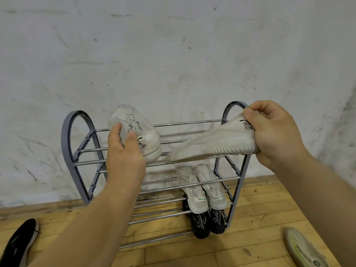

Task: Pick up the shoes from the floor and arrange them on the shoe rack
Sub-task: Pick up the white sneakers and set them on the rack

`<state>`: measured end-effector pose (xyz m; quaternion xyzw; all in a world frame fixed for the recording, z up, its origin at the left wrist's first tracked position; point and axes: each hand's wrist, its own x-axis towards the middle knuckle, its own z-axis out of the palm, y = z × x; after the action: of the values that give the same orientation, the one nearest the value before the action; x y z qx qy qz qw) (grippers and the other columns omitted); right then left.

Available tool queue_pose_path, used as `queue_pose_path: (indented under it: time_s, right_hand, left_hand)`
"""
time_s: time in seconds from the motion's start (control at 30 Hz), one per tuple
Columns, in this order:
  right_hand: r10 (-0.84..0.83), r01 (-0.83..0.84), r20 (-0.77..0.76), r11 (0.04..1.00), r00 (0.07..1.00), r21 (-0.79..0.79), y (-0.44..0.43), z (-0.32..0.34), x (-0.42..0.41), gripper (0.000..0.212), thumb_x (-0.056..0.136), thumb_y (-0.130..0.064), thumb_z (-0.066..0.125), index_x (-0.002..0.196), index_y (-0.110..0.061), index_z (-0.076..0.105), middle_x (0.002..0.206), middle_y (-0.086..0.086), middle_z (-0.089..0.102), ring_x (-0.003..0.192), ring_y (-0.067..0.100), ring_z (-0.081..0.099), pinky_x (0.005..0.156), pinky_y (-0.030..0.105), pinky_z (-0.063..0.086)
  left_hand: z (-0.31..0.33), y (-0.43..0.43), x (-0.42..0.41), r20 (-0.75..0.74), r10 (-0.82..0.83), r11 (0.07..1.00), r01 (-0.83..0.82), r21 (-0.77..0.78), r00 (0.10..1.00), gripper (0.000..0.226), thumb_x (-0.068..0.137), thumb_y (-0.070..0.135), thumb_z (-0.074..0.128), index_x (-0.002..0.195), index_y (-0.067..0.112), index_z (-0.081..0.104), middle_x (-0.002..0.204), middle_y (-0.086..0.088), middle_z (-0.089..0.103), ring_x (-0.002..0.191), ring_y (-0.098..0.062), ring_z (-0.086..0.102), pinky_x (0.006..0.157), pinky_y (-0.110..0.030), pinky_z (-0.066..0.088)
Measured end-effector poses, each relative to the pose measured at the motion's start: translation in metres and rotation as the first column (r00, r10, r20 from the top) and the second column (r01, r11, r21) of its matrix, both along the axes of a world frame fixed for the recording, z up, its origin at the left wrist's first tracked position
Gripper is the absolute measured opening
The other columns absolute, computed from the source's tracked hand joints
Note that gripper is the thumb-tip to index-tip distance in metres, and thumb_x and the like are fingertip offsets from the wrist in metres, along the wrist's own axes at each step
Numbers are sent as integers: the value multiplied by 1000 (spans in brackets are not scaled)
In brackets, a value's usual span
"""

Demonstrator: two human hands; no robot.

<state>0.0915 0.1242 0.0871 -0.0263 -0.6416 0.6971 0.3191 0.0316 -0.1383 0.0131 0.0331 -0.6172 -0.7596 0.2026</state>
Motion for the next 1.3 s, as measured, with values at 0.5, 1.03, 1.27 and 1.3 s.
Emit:
queue_pose_path:
  time_s: [0.5, 1.03, 1.27, 1.3]
  right_hand:
    - [136, -128, 97, 988, 986, -90, -6, 3, -1, 21, 101, -6, 60, 90, -22, 70, 78, 0, 67, 65, 14, 64, 57, 28, 58]
    - [-63, 16, 56, 792, 996, 610, -47, -90, -42, 10, 102, -18, 59, 104, -23, 68, 79, -14, 61, 74, -7, 58, 65, 9, 38]
    - [-90, 46, 73, 887, 993, 460, -55, -90, -64, 13, 101, -20, 61, 104, -31, 65, 76, -10, 59, 60, 1, 52, 59, 15, 40]
    - [-97, 51, 82, 895, 992, 443, -54, -90, -67, 13, 101, -19, 61, 106, -31, 65, 78, -10, 59, 62, 1, 53, 60, 14, 41]
  left_hand:
    - [6, -4, -4, 46, 41, 997, -44, 64, 998, 49, 81, 60, 55, 130, 57, 52, 144, 14, 56, 127, -18, 60, 105, -51, 51]
    - [-11, 25, 10, 299, -176, 984, 161, 73, 938, 42, 103, 38, 57, 145, 45, 49, 136, 4, 60, 108, -22, 66, 66, -36, 57]
    - [-16, 17, 2, 340, -297, 953, 297, 53, 892, 46, 101, 34, 62, 143, 49, 50, 131, 7, 64, 105, -18, 70, 75, -41, 61]
    - [-17, 15, 0, 345, -322, 946, 315, 77, 882, 47, 101, 32, 63, 143, 49, 50, 130, 7, 66, 104, -18, 70, 77, -42, 61]
